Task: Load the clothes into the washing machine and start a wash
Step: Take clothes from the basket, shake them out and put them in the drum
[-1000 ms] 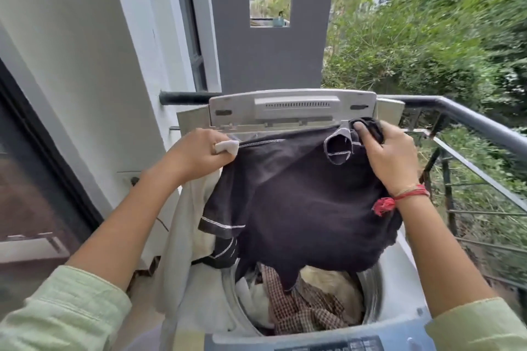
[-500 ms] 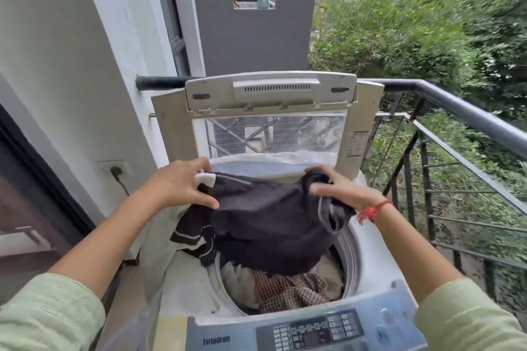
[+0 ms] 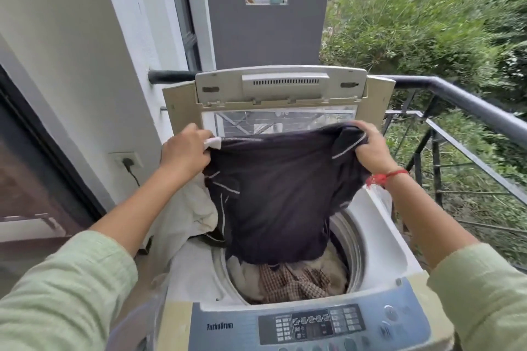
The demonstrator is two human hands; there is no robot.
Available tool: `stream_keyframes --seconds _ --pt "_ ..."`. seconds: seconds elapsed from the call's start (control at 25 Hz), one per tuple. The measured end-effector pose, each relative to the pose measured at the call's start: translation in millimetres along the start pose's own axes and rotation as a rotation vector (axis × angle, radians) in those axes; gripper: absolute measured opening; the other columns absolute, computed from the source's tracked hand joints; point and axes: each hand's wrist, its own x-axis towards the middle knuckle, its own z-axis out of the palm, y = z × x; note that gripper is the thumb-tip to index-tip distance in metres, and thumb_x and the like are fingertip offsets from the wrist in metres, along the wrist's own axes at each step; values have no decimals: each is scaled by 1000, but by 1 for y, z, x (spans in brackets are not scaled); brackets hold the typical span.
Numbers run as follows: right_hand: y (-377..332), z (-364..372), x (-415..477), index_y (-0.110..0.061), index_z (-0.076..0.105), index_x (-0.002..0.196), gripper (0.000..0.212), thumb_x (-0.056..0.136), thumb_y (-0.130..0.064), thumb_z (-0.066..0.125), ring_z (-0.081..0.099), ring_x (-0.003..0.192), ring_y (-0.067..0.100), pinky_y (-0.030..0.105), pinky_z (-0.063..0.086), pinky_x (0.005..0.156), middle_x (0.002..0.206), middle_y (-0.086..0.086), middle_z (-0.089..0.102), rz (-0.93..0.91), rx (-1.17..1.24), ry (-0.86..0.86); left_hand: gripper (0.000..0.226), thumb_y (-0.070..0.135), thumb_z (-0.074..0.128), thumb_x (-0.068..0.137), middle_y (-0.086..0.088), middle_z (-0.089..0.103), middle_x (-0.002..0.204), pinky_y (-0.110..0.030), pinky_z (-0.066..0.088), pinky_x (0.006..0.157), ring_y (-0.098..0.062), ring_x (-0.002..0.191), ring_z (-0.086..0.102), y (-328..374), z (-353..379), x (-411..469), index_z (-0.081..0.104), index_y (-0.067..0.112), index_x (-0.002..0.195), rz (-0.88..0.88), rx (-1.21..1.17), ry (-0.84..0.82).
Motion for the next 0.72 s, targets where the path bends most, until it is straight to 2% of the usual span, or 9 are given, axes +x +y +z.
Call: stream_keyframes --seconds 0.08,0.2,0.32,0.4,0.48,0.56,0.64,0.68,0.72 --pt "-17 -12 -7 -4 63 113 57 63 12 41 52 106 15 24 39 97 111 6 59 -157 87 126 28 18 59 82 -5 57 102 -37 46 68 -34 89 59 11 -7 -2 63 26 108 46 -97 51" --pt "1 -7 -40 -6 65 113 60 61 22 53 57 107 17 32 44 96 111 2 64 -323 -80 -52 25 31 69 77 4 63 96 -30 45 67 -21 89 59 19 5 -33 62 31 101 228 -94 -463" --pt "28 4 -81 -20 66 108 50 71 12 55 61 79 -7 20 50 71 95 -6 70 -211 -316 -782 14 26 69 76 12 62 76 -9 37 50 -7 68 56 24 23 -62 64 31 88 295 -49 -932" --pt "28 20 -112 -15 65 104 33 72 -8 60 56 56 -3 16 44 53 84 4 70 -46 -572 -1412 4 22 64 80 12 58 68 -8 32 43 -2 58 50 22 24 -62 62 26 79 218 -79 -931" --pt "34 41 -129 -11 63 108 37 72 -20 63 62 76 14 29 49 68 97 9 67 -76 -682 -1681 18 30 64 83 3 59 74 -20 39 56 -11 64 53 13 18 -53 52 26 70 137 -133 -792" --pt "36 60 -121 -10 60 122 38 84 -10 56 59 108 18 27 44 96 121 6 63 -113 -568 -1485 29 40 63 85 -2 61 74 -29 38 60 -17 68 53 4 8 -43 52 21 66 98 -273 -601" --pt "46 82 -108 -11 61 122 42 85 2 46 55 117 16 25 38 105 127 2 61 -139 -485 -1088 35 45 58 88 -1 61 68 -31 38 60 -16 65 53 -3 0 -37 55 20 63 112 -396 -405" --pt "52 97 -105 -12 61 123 46 85 5 42 55 119 17 25 38 105 128 1 60 -203 -558 -1007 35 47 56 88 2 62 68 -32 40 62 -16 67 55 -4 -4 -36 57 23 63 117 -435 -321" --pt "59 109 -112 -12 59 126 47 86 6 40 54 120 19 27 39 104 130 4 59 -294 -683 -1089 34 48 52 87 4 64 69 -32 42 65 -16 70 58 -6 -7 -36 59 24 65 114 -472 -253"
